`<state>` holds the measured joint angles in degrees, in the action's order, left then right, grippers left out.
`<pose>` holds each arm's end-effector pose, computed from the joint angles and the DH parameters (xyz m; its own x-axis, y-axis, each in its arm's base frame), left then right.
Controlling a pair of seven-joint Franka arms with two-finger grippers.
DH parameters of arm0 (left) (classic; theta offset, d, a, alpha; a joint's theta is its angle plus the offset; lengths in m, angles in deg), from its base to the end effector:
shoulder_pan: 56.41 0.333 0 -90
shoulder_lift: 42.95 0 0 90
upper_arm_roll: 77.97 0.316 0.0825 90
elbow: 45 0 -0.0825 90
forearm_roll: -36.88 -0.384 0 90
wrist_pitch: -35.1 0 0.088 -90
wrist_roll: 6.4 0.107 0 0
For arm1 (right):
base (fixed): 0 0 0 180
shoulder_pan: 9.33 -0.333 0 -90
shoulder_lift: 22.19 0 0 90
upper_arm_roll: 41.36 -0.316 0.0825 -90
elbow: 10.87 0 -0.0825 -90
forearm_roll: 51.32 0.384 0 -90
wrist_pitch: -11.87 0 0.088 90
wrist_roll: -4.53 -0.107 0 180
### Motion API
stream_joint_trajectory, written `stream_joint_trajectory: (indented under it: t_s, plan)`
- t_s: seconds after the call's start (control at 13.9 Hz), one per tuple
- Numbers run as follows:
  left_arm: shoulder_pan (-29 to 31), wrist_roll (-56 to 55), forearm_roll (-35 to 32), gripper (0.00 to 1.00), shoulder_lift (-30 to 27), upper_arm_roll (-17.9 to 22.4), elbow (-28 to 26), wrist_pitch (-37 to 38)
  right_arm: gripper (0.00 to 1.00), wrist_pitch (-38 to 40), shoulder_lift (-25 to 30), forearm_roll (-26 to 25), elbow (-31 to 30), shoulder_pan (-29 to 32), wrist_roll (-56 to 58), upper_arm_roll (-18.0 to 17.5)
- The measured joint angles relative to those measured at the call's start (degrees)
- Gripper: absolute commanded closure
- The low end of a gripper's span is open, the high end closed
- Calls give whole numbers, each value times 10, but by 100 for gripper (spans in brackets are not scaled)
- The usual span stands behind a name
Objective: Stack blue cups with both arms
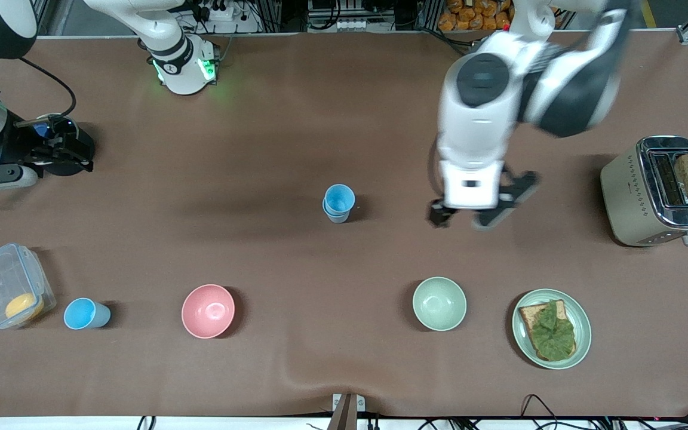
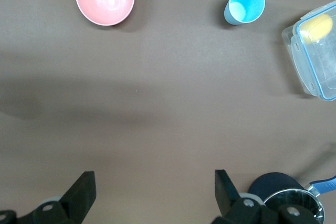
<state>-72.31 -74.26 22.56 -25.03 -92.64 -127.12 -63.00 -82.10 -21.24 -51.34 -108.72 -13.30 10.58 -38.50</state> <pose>0.5835 -0.2918 0.5194 0.8069 0.5725 0.1456 0.5869 -0.8050 -0.0871 0.5507 0.0104 0.5747 0.9909 0.1247 -0.0508 0.1246 -0.9922 -0.0059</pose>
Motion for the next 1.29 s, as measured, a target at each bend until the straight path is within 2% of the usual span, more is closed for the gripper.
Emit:
stream_joint_trajectory:
  t_s: [0.22,0.36,0.65,1.0,1.29]
  plan:
    - [99,155,41,0,-52,1,0,41,0,0,0,0,0,0,0,0]
    - [137,241,67,0,-80,10,-1,63,0,0,0,0,0,0,0,0]
    - [137,393,129,0,-121,73,-17,82,0,0,0,0,0,0,0,0]
    - [126,557,150,0,-144,131,-23,82,0,0,0,0,0,0,0,0]
    - [118,598,150,0,-152,135,-24,82,0,0,0,0,0,0,0,0]
